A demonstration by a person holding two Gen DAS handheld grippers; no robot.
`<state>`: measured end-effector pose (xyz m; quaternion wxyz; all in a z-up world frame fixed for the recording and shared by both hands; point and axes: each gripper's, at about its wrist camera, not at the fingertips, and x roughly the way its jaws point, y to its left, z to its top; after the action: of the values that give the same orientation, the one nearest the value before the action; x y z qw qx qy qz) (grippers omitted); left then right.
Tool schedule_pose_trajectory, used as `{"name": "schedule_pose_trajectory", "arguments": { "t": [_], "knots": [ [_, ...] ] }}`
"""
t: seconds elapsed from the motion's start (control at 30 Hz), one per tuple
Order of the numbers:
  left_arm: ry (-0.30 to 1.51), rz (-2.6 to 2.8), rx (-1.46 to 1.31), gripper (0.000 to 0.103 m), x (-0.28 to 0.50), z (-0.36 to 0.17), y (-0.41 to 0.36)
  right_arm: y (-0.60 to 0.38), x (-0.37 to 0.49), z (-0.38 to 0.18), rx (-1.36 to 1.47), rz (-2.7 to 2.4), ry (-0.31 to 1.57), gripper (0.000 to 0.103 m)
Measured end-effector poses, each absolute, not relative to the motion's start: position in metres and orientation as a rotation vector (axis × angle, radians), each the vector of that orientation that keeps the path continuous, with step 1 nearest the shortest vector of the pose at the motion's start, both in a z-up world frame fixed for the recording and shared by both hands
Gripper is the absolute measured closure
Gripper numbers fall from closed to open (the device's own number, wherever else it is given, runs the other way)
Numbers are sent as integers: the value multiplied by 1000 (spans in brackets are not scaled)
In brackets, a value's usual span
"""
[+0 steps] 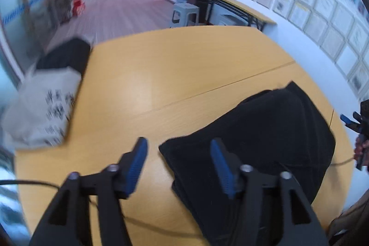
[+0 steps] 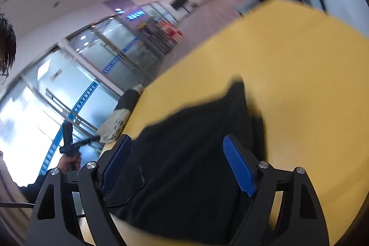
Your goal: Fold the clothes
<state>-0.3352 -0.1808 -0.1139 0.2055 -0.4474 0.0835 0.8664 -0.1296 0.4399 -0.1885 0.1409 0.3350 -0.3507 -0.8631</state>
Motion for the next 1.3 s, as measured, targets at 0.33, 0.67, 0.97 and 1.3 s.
{"name": "schedule_pose_trajectory", "arguments": {
  "t": [0.33,0.67,0.97,1.3],
  "knots": [
    [739,1977,-1067,11,-312,-128,-42,420,-27,-296,1202,-2470,-1534,19],
    [936,1566,-1005,19,-306,-241,94,413,-67,-310,1028,-2617,-1642,19],
    [867,1495,-1028,21,-301,-274,105,423,-115,-291,1091,-2700,-1527,80],
    [703,1543,-1040,19,-243,-276,139,401,-123,-147,745,-2980,-280,82]
  ]
}}
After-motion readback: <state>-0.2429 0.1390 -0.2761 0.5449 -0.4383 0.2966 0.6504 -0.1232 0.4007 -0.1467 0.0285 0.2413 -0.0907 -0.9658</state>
